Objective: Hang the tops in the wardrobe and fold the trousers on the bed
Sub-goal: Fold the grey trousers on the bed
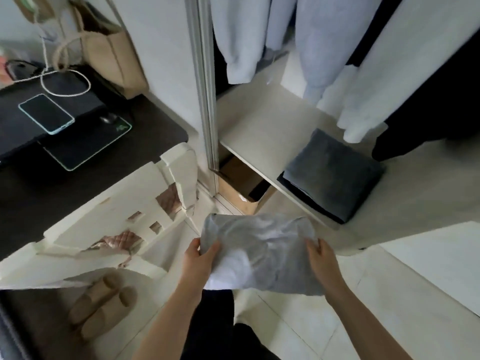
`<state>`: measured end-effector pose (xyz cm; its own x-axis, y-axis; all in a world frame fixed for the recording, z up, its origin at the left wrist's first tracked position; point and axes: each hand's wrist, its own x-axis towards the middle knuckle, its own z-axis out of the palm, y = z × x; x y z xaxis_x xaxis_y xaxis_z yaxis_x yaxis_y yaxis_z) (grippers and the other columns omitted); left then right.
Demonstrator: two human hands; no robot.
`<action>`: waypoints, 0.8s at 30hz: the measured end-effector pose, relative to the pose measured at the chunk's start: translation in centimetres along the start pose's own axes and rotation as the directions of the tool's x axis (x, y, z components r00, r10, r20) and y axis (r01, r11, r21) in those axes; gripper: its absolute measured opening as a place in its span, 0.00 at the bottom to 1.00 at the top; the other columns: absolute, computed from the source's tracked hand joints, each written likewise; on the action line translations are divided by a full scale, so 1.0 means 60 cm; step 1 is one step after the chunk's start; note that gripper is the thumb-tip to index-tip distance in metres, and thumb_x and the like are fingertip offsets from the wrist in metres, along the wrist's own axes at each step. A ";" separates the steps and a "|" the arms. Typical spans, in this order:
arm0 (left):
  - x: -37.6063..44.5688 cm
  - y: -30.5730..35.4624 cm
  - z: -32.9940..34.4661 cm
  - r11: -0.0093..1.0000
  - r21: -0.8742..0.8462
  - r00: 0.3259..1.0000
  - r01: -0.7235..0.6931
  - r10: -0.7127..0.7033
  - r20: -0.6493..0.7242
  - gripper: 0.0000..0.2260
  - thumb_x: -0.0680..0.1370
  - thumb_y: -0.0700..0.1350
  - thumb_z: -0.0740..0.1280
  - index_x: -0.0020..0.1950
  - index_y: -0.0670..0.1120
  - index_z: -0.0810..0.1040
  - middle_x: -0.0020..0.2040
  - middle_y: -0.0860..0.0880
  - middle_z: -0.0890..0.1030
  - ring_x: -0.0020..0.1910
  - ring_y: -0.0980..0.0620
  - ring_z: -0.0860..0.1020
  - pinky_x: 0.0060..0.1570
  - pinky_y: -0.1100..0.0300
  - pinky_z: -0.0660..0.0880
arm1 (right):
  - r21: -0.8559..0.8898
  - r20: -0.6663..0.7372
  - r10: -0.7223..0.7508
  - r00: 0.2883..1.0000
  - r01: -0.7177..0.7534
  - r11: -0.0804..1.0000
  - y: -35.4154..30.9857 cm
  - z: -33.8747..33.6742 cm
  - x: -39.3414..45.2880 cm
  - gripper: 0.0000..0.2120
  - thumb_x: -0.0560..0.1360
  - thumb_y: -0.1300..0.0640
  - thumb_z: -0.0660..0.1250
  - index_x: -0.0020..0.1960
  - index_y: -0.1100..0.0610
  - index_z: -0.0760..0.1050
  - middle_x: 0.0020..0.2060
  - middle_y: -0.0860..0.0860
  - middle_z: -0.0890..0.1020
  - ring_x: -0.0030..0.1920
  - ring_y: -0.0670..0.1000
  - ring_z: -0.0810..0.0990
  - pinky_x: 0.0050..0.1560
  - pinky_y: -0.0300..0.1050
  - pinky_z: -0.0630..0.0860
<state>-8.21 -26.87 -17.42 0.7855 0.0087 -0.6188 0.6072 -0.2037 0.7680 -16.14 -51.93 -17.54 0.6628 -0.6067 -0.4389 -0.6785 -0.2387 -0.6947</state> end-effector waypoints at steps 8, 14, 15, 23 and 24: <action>0.181 0.153 0.123 0.989 0.127 0.963 -0.074 0.038 0.267 0.09 0.76 0.49 0.71 0.53 0.49 0.77 0.47 0.52 0.82 0.44 0.54 0.81 0.33 0.67 0.74 | 0.082 -0.250 0.154 0.956 -0.137 0.987 -0.046 -0.044 0.111 0.10 0.81 0.55 0.60 0.43 0.59 0.71 0.36 0.51 0.74 0.41 0.55 0.74 0.35 0.43 0.67; 0.283 0.260 0.282 0.956 0.218 0.882 -0.195 0.074 0.465 0.04 0.77 0.45 0.70 0.47 0.50 0.75 0.44 0.50 0.79 0.40 0.55 0.77 0.26 0.72 0.71 | 0.195 -0.492 0.265 0.829 -0.192 0.962 -0.077 -0.111 0.209 0.04 0.79 0.60 0.61 0.50 0.60 0.71 0.41 0.58 0.75 0.41 0.56 0.73 0.42 0.45 0.63; 0.297 0.280 0.313 0.954 0.222 0.864 -0.204 0.069 0.498 0.05 0.77 0.45 0.70 0.50 0.48 0.76 0.46 0.49 0.79 0.42 0.54 0.78 0.31 0.68 0.74 | 0.206 -0.542 0.277 0.794 -0.194 0.959 -0.079 -0.123 0.231 0.05 0.78 0.61 0.61 0.50 0.64 0.72 0.41 0.62 0.76 0.42 0.58 0.75 0.42 0.45 0.64; 0.390 0.344 0.512 0.811 0.314 0.732 -0.494 0.193 0.653 0.33 0.75 0.34 0.67 0.77 0.44 0.57 0.73 0.42 0.68 0.64 0.47 0.74 0.57 0.59 0.78 | 0.041 -0.684 0.316 0.657 -0.398 0.917 -0.061 -0.167 0.388 0.20 0.79 0.62 0.58 0.67 0.72 0.64 0.59 0.69 0.74 0.59 0.65 0.74 0.53 0.50 0.65; 0.400 0.330 0.520 0.691 0.412 0.689 -0.594 0.173 0.704 0.39 0.76 0.33 0.66 0.80 0.47 0.47 0.79 0.45 0.57 0.74 0.44 0.64 0.67 0.51 0.71 | -0.025 -0.631 0.323 0.705 -0.434 0.900 -0.054 -0.165 0.401 0.21 0.79 0.61 0.58 0.69 0.70 0.63 0.62 0.68 0.72 0.61 0.64 0.73 0.55 0.50 0.67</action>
<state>18.95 -61.24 -22.22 0.5618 -0.7186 -0.4099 -0.0965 -0.5490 0.8302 -1.13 -73.24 -20.20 0.0486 -0.9835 -0.1741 -0.9066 0.0297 -0.4209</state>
